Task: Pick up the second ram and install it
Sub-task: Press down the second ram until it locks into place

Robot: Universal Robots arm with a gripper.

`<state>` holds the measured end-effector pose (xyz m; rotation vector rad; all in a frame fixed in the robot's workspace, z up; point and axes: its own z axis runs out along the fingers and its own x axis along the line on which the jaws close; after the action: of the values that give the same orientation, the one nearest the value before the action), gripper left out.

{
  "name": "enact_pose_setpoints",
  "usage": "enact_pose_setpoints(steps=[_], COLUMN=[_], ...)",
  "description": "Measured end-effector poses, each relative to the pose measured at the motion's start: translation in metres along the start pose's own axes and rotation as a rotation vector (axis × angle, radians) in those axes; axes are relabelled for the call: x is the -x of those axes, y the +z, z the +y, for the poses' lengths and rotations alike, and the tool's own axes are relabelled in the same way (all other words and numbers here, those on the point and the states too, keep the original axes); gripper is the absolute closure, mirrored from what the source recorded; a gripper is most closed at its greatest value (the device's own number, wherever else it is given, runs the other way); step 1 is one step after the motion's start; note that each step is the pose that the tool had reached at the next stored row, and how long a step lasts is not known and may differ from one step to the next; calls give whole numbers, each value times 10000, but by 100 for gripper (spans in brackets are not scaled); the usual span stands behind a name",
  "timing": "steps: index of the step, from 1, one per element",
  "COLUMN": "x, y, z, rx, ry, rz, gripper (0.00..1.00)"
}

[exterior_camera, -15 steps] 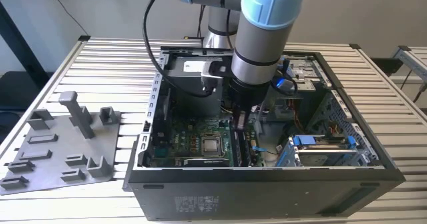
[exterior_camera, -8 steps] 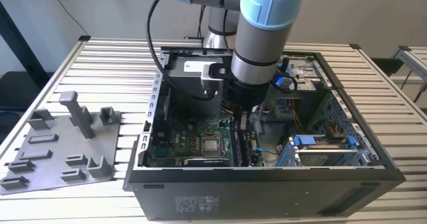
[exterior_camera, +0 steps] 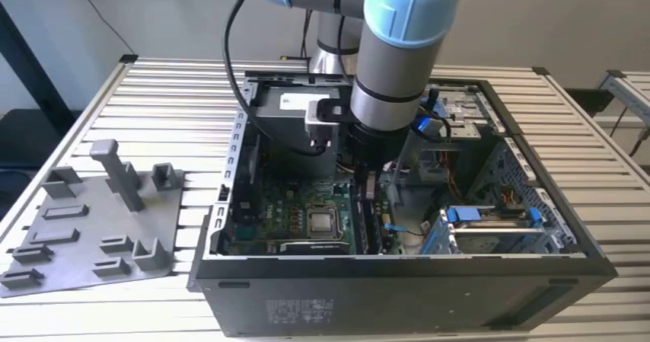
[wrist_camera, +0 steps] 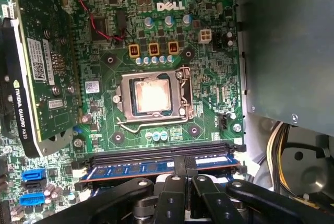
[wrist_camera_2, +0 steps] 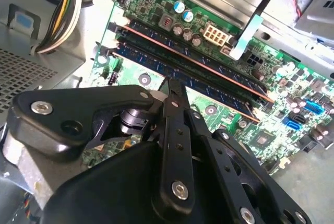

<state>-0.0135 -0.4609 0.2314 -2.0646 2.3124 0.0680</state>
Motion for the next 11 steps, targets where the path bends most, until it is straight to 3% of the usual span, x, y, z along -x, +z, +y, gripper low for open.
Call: enact_pose_setpoints(steps=[9,11], x=[-11,-1], y=[150,114], z=[-1,-2], rx=[14,16], ry=[-137,-141], rz=[27,37], gripper=[89,89])
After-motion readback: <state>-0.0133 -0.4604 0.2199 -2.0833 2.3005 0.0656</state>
